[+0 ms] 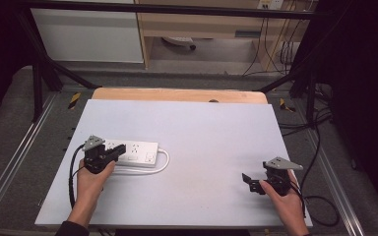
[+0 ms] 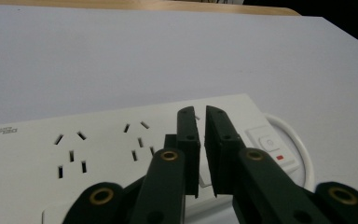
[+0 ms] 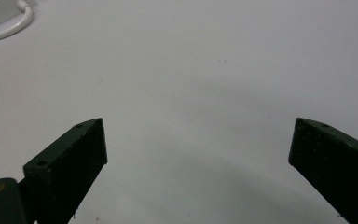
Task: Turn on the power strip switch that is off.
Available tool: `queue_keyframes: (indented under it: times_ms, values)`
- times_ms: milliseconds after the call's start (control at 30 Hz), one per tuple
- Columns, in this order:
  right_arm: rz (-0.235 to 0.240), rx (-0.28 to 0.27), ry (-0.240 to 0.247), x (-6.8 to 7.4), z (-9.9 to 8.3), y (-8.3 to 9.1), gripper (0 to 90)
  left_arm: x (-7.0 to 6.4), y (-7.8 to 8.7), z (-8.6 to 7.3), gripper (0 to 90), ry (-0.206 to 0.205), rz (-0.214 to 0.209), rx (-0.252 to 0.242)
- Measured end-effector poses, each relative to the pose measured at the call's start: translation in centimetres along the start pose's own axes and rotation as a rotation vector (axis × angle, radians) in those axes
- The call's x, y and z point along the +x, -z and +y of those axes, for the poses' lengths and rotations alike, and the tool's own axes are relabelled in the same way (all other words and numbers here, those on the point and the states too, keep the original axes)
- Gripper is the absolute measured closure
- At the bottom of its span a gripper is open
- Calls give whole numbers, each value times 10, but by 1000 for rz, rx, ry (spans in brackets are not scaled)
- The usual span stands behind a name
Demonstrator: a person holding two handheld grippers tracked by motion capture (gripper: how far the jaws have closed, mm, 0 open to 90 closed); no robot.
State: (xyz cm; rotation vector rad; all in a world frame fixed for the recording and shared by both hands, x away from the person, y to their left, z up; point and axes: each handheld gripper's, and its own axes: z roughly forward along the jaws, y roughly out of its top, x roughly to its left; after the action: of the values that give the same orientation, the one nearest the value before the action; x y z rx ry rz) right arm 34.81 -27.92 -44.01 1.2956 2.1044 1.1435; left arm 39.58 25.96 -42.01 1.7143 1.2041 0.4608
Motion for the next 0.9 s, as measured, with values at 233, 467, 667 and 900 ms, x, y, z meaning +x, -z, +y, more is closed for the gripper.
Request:
queue_keyframes:
  times_ms: [233, 467, 667, 900]
  values:
    - [0, 0, -1, 0, 0, 0, 48, 0, 0, 1, 666, 12, 6, -25]
    - [0, -1, 0, 0, 0, 0, 48, -1, 0, 2, 557, 24, 7, -32]
    - [0, 0, 0, 0, 0, 0, 48, -3, -1, 3, 436, 28, 4, -36]
    - [2, 0, 0, 0, 0, 0, 48, -6, -2, 5, 335, 29, -7, -39]
